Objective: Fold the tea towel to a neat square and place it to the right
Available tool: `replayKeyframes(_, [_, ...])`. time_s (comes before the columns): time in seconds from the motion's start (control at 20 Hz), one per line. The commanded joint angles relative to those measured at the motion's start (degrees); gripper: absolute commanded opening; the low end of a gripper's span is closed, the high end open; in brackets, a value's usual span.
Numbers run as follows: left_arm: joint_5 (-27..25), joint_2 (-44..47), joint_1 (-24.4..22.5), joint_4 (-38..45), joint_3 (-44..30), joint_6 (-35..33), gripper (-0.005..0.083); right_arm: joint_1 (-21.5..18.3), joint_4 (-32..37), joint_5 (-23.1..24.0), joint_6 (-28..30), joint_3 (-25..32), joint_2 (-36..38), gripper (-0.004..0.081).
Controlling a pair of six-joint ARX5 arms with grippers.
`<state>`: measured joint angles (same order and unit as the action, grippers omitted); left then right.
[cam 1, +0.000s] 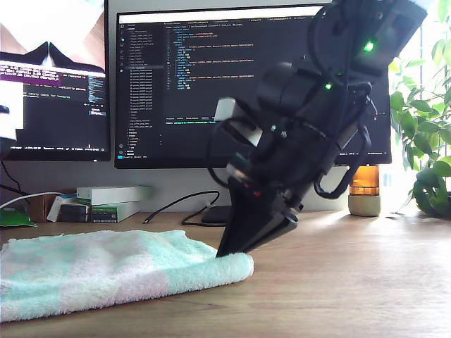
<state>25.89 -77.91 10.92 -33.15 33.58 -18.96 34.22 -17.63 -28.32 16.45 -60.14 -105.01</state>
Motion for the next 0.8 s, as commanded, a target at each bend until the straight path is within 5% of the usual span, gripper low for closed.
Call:
replayKeyframes(0.0, [-0.7, -2.6, 1.1, 0.2, -1.0, 0.2, -0.0021, 0.2, 0.2, 0.5, 0.0, 0.9, -0.6, -0.0012])
replayKeyframes(0.75, [-10.9, -3.1, 5.9, -4.8, -1.0, -0.9, -0.0021, 1.6, -8.3, 5.0, -1.7, 0.9, -1.7, -0.0012])
